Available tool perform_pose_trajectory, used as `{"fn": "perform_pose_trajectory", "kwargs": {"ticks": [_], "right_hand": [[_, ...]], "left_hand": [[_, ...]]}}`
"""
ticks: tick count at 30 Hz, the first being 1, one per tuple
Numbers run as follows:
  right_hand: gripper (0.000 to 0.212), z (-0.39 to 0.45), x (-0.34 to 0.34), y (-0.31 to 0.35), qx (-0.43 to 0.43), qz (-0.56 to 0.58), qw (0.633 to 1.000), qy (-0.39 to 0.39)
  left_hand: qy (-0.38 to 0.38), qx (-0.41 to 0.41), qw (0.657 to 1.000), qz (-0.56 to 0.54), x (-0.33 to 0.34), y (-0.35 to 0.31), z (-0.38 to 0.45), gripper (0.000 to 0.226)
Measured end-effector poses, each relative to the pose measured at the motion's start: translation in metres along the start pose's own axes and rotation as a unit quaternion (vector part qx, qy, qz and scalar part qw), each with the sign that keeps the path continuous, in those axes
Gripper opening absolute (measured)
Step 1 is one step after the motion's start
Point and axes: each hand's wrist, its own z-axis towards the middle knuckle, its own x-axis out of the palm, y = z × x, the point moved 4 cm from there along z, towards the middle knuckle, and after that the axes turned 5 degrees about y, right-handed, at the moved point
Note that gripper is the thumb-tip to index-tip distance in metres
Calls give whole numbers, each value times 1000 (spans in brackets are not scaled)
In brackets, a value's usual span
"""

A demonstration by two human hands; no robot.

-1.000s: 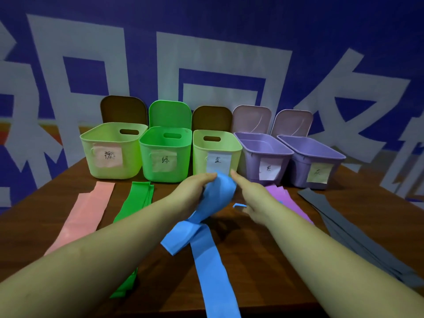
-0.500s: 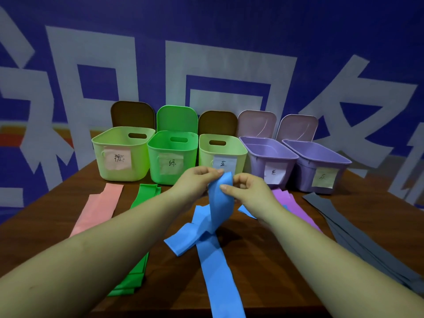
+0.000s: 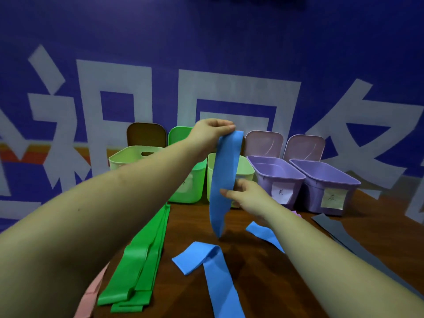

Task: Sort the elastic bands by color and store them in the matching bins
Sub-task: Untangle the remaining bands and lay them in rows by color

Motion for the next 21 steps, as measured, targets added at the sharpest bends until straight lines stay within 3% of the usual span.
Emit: {"fn": "perform_pose_trajectory", "kwargs": {"ticks": [7, 11, 19, 21], "right_hand": [[29, 4, 7, 2, 0, 39, 999, 5], [11, -5, -1, 5, -26, 50, 998, -4], [13, -62, -26, -26, 26, -22, 999, -12], [10, -76, -30, -39, 54, -33, 998, -10]], "left_hand": [[-69, 63, 996, 11, -18, -51, 21, 23], [-83, 69, 994, 32, -27, -54, 25, 22], [-81, -20, 995, 47, -31, 26, 7, 3], [-72, -51, 995, 40, -18, 58, 2, 13]]}}
